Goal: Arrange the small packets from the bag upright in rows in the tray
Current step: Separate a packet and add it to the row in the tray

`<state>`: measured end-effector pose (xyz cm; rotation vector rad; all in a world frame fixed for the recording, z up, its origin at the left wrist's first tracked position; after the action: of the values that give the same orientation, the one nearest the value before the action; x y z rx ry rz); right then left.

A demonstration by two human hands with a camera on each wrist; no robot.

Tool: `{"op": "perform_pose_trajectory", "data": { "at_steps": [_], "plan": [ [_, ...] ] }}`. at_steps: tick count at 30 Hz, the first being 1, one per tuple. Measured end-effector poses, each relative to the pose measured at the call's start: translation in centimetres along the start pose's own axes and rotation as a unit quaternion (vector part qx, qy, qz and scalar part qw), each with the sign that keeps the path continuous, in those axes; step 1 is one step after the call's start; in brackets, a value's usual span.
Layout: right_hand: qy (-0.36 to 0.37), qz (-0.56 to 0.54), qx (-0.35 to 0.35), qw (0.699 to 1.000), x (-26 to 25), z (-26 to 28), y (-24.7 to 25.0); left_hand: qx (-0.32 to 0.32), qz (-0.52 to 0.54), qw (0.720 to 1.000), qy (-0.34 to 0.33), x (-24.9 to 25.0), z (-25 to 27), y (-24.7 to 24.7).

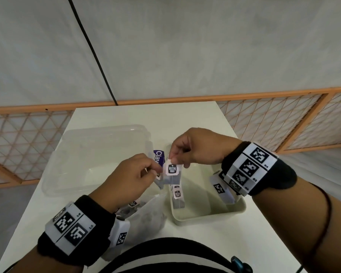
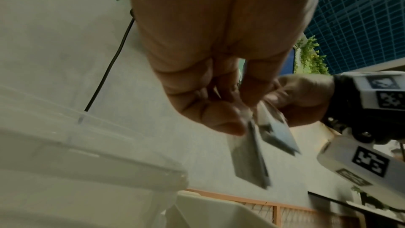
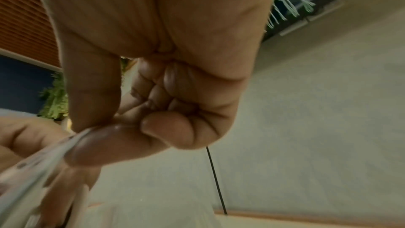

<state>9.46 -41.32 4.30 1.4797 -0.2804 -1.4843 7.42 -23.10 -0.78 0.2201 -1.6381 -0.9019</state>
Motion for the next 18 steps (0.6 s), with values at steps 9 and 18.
{"op": "perform_pose_trajectory", "data": {
  "at_steps": [9,18],
  "plan": [
    [0.081,0.069,0.113,0.988,-2.9,0.4,0.4,-0.002,0.092,0.996,-0.003,0.1,-0.1,0.1],
    [0.067,-0.021,0.130,0.989,-3.0,0.4,1.2,0.082,0.227,0.971,0.007,0.0,0.0,0.2]
  ]
}}
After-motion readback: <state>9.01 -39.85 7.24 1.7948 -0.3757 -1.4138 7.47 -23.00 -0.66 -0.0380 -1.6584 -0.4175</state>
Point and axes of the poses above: each hand's wrist, its own z-axis away from the middle knuckle, its own y-axis out of the back of the hand, x = y × z, the point moved 3 cm from there along -z, towards the middle knuckle, and after that the axes turned 1 degree about z, right-handed, at the moved point
